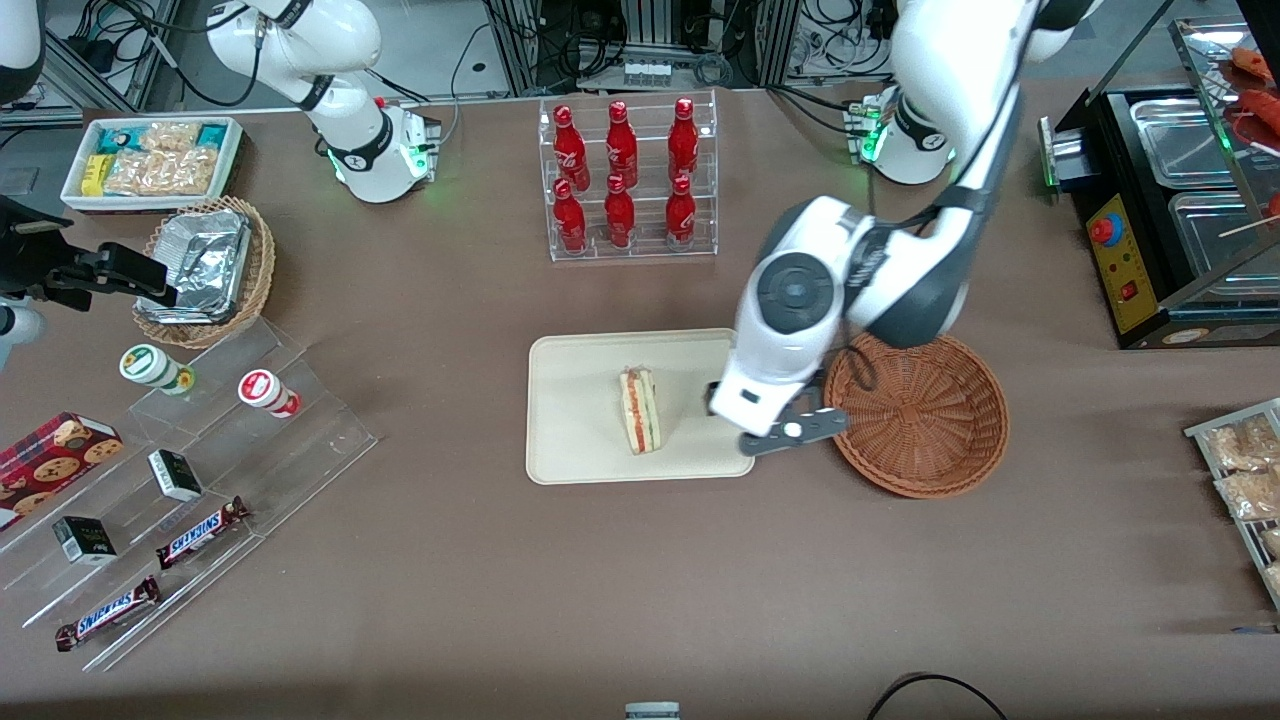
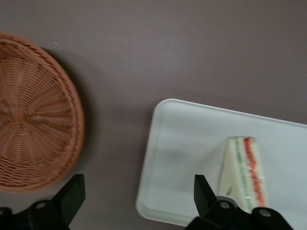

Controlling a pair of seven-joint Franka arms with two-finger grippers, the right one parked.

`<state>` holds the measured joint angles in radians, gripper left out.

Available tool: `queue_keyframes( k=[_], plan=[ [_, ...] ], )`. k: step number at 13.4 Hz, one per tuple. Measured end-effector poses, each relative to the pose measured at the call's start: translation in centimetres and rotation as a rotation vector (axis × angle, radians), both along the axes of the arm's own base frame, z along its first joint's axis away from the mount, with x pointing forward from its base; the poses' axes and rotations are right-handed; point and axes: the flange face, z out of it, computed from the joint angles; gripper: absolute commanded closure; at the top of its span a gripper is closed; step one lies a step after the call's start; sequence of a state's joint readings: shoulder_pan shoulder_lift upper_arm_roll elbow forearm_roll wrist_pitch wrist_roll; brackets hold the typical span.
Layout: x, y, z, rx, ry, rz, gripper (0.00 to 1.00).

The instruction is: Place sandwich from basket to tray

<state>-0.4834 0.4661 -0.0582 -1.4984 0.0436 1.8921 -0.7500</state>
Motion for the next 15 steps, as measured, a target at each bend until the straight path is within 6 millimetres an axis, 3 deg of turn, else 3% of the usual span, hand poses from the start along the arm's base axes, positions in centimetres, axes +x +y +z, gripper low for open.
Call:
queue_keyframes(
  k=[4, 7, 11, 15],
  plan=[
    [0.1, 8.4, 1.3, 0.002, 0.031, -0.106, 0.0],
    [-0.2, 15.0, 3.9, -0.009, 0.046, -0.164, 0.0],
    [-1.3, 22.3, 8.9, -0.04, 0.078, -0.224, 0.0],
    [-1.8, 29.3, 15.4, -0.066, 0.068, -0.261, 0.0]
  ],
)
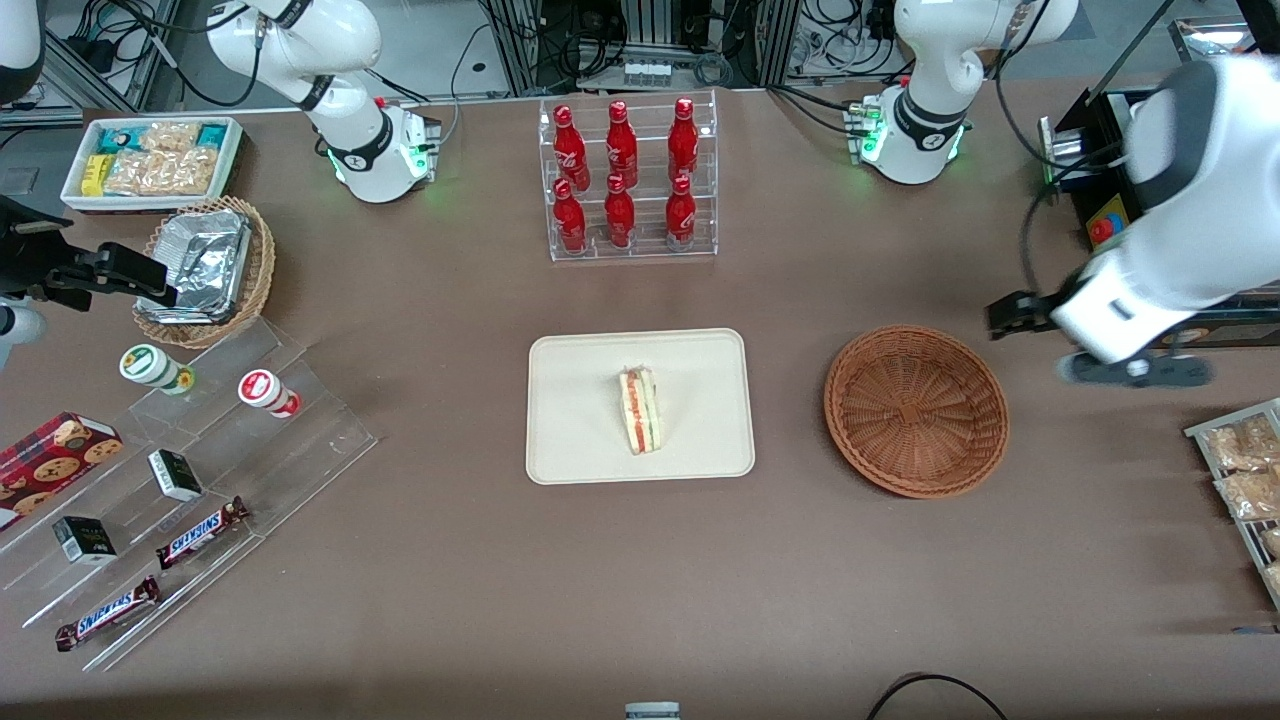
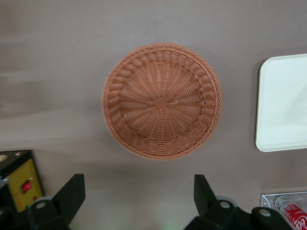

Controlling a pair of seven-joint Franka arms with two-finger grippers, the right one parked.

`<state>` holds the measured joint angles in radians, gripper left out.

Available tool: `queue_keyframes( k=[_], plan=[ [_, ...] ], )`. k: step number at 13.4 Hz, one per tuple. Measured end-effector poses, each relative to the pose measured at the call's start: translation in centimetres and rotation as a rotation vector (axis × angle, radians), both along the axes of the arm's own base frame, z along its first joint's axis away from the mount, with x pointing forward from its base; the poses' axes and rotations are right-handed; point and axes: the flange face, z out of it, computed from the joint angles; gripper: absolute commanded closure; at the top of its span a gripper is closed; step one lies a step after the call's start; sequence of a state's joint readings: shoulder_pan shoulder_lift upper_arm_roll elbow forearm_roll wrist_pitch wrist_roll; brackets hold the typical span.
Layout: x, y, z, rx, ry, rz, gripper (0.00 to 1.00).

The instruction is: Place sandwich from basket to tray

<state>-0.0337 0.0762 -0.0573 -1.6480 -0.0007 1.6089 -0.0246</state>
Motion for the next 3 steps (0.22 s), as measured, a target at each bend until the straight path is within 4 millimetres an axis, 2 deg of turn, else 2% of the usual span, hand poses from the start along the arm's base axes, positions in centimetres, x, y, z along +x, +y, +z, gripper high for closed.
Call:
queue_keyframes(
  k=[3],
  plan=[
    [-0.3, 1.3, 4.4, -0.003, -0.028, 0.012, 0.0]
  ],
)
